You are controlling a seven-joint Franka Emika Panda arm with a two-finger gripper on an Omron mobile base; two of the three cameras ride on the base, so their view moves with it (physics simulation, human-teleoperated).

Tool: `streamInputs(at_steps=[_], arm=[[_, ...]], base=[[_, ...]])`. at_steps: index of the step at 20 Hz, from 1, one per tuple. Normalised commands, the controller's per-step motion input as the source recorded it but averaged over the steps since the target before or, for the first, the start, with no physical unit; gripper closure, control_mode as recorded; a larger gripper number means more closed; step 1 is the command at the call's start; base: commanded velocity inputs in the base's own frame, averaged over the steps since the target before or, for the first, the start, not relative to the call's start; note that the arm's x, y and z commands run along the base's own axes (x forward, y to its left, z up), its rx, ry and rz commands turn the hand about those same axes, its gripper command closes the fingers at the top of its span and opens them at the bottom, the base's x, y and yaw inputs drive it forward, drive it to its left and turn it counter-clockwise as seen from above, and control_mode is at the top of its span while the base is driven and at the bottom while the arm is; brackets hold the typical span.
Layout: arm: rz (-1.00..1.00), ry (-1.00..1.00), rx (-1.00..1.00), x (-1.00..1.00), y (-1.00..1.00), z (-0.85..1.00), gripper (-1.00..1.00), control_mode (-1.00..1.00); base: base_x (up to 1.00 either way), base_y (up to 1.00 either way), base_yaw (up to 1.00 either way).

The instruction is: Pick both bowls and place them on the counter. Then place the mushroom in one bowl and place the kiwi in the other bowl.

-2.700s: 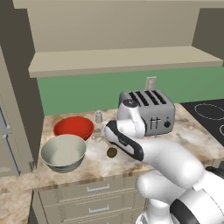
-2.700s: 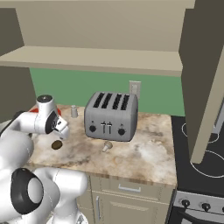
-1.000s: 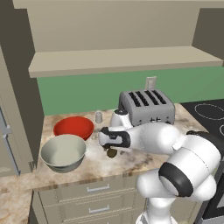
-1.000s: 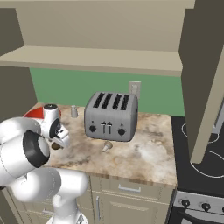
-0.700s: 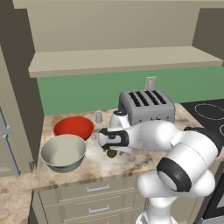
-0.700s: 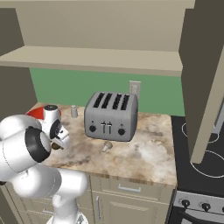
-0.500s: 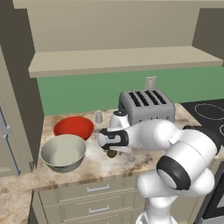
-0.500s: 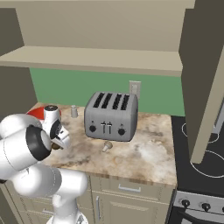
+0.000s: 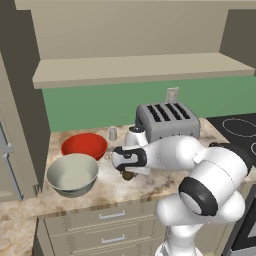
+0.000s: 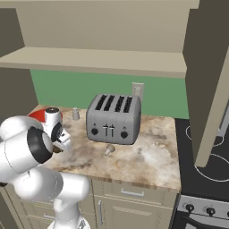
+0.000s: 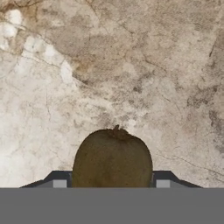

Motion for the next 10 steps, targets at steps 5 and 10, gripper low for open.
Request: streamInputs(at_steps=[5, 10], arm=[[0.00, -0.03, 0.00, -0.13, -0.14, 0.19, 1.00, -1.00], [0.00, -0.08, 0.00, -0.27, -0.15, 0.42, 1.00, -1.00]], base=[[0.00, 0.00, 0.00], [0.00, 0.00, 0.00]])
